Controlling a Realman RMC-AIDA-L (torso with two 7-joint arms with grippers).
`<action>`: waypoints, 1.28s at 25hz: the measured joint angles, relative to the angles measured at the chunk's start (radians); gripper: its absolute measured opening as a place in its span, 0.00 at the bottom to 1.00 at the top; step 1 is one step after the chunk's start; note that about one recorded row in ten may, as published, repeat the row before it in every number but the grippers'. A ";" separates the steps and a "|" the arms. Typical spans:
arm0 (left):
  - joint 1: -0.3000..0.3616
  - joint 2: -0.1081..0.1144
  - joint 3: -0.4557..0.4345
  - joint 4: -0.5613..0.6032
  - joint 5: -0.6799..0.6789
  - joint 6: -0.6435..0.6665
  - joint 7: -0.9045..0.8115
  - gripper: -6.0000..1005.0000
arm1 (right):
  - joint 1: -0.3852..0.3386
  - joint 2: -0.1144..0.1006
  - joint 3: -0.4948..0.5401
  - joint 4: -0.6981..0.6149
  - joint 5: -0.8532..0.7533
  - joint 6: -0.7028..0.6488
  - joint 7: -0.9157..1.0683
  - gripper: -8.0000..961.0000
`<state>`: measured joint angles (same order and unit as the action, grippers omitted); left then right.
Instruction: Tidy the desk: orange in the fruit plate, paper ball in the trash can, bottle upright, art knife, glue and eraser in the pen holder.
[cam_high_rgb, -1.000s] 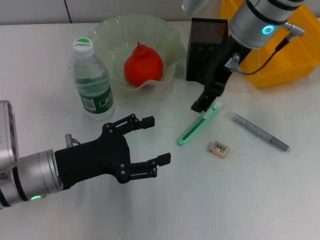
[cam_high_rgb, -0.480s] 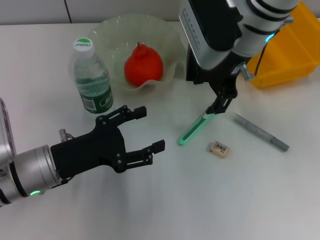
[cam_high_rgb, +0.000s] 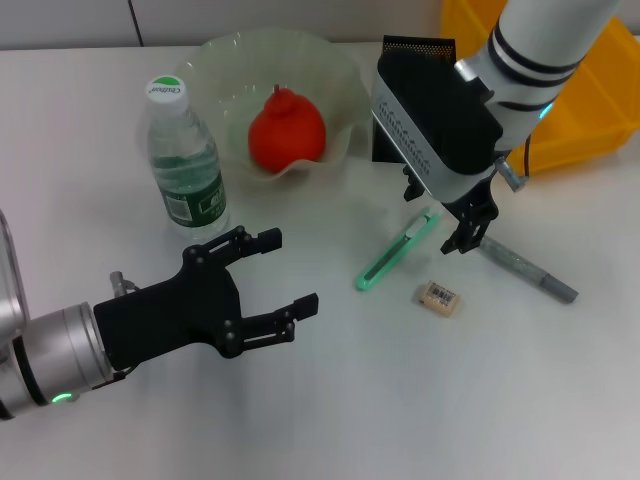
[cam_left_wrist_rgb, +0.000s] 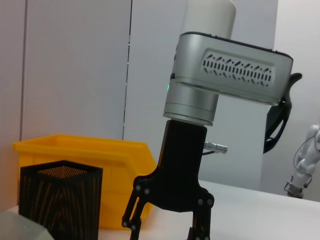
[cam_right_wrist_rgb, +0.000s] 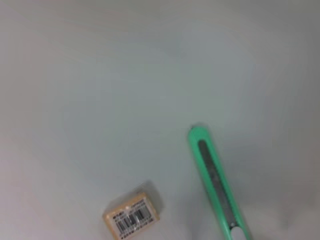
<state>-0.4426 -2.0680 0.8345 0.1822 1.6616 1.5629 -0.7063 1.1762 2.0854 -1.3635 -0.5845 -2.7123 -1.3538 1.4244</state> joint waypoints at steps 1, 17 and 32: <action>0.005 0.001 0.000 0.002 0.000 -0.002 0.000 0.86 | 0.003 0.001 0.000 0.017 0.000 0.012 -0.016 0.79; 0.013 -0.005 0.003 -0.001 -0.005 -0.033 -0.007 0.86 | 0.006 0.007 -0.002 0.077 0.009 0.096 -0.129 0.76; 0.004 -0.007 0.001 -0.001 -0.010 -0.032 -0.007 0.86 | 0.007 0.007 -0.002 0.152 0.049 0.192 -0.220 0.47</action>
<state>-0.4387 -2.0755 0.8358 0.1810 1.6514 1.5309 -0.7133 1.1828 2.0925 -1.3652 -0.4324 -2.6632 -1.1620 1.2047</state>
